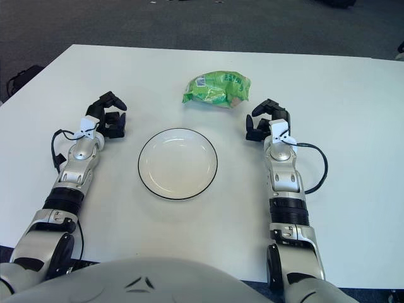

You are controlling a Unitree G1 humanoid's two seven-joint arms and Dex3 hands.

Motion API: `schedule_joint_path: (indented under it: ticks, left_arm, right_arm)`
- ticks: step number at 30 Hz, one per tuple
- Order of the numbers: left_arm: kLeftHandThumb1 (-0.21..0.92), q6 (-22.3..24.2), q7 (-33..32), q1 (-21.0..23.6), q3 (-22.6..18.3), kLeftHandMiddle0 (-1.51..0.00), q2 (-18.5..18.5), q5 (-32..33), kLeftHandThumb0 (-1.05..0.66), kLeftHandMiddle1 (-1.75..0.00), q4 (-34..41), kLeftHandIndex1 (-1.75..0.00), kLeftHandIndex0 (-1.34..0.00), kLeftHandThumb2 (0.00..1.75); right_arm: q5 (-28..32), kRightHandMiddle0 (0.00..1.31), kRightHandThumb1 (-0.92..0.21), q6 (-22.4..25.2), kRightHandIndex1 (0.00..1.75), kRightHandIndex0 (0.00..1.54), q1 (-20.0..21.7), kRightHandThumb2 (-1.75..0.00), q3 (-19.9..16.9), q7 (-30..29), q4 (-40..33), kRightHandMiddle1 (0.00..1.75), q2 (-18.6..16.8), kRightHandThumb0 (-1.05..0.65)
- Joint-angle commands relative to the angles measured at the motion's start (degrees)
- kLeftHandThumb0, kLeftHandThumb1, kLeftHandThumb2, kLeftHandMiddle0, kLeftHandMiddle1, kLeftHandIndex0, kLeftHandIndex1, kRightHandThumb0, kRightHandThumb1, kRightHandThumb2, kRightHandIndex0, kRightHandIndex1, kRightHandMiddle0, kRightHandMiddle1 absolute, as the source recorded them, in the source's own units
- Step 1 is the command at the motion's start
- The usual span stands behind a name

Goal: Put the snack into the plate.

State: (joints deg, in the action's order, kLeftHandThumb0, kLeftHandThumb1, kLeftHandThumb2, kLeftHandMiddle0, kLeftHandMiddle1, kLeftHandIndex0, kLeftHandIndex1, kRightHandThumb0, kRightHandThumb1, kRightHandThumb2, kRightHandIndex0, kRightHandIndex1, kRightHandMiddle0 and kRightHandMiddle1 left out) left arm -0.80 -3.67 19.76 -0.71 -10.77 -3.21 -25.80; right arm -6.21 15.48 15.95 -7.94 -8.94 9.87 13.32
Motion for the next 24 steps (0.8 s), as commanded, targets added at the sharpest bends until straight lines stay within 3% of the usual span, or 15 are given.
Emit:
schedule_joint_path:
  ticks: [1, 9, 24]
  left_arm:
    - [0.34, 0.70, 0.74, -3.58, 0.24, -1.31, 1.46, 0.07, -0.47, -1.75, -2.11, -1.75, -0.59, 1.28]
    - [0.34, 1.01, 1.00, -3.69, 0.22, -1.30, 1.38, 0.01, -0.47, -1.75, -1.92, -1.75, -0.59, 1.28]
    - [0.35, 2.07, -0.51, -3.74, 0.26, -1.31, 1.75, -0.74, -0.47, -1.75, -1.24, -1.75, -0.59, 1.28]
  right_arm:
    - [-0.17, 0.73, -0.18, 2.23, 1.75, 1.29, -3.33, -1.48, 0.83, 1.24, 2.82, 1.75, -0.66, -0.54]
    - [0.48, 0.73, -0.18, 1.66, 1.75, 1.28, -3.46, -1.48, 0.58, 1.49, 2.86, 1.75, -0.84, -0.54]
    - [4.01, 0.78, -0.12, -6.51, 1.75, 1.30, -4.20, -1.56, -0.82, 3.69, 3.83, 1.75, -2.04, -0.57]
